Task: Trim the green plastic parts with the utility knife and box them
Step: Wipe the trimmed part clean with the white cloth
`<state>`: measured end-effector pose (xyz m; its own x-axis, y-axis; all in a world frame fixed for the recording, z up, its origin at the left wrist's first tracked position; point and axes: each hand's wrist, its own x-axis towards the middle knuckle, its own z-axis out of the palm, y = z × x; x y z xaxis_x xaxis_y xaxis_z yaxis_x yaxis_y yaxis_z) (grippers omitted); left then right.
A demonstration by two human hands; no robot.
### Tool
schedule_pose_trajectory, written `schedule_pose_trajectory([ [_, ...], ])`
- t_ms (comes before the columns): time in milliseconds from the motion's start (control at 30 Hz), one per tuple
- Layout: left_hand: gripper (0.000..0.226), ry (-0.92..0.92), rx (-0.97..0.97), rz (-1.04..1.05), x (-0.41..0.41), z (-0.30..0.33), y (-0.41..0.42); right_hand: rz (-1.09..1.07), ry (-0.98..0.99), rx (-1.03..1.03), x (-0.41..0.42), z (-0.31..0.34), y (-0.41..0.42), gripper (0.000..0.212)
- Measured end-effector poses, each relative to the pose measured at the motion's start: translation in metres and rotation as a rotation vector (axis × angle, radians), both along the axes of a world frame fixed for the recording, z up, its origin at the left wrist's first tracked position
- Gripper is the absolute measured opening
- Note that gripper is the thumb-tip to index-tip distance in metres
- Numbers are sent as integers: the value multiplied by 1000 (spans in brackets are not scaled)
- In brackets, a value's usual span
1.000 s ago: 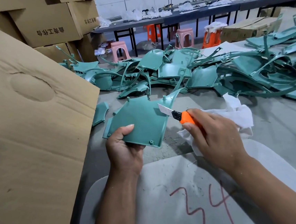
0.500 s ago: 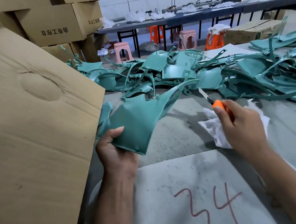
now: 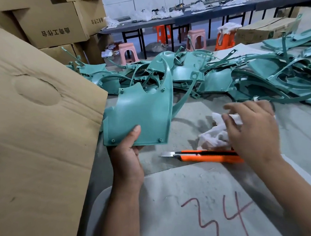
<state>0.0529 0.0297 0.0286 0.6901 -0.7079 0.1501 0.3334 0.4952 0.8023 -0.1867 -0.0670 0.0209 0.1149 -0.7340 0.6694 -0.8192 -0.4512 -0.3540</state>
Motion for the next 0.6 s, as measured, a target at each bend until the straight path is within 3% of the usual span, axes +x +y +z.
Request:
schedule_pose_trajectory([
  [67,43,-21,16,14,1,-1,0,-229,173,294,-7,-1,-4,51],
  [133,43,-31,24,21,1,-3,-1,-311,276,596,-12,-3,-5,63],
  [167,43,-35,24,20,1,-3,-1,-305,271,670,-14,-4,-8,60],
  [233,48,-43,13,16,0,-4,-1,-252,170,626,-17,-5,-13,37],
  [300,51,-57,4,14,0,-4,-1,-187,-31,423,-20,-9,-15,25],
  [433,47,-116,-4,5,-4,-4,-1,17,-554,89,-14,1,-8,29],
  [533,50,-145,12,-9,-10,-5,-2,391,-1158,285,9,12,11,31],
  [600,44,-177,7,-29,-20,-3,-3,491,-1236,382,25,10,24,17],
])
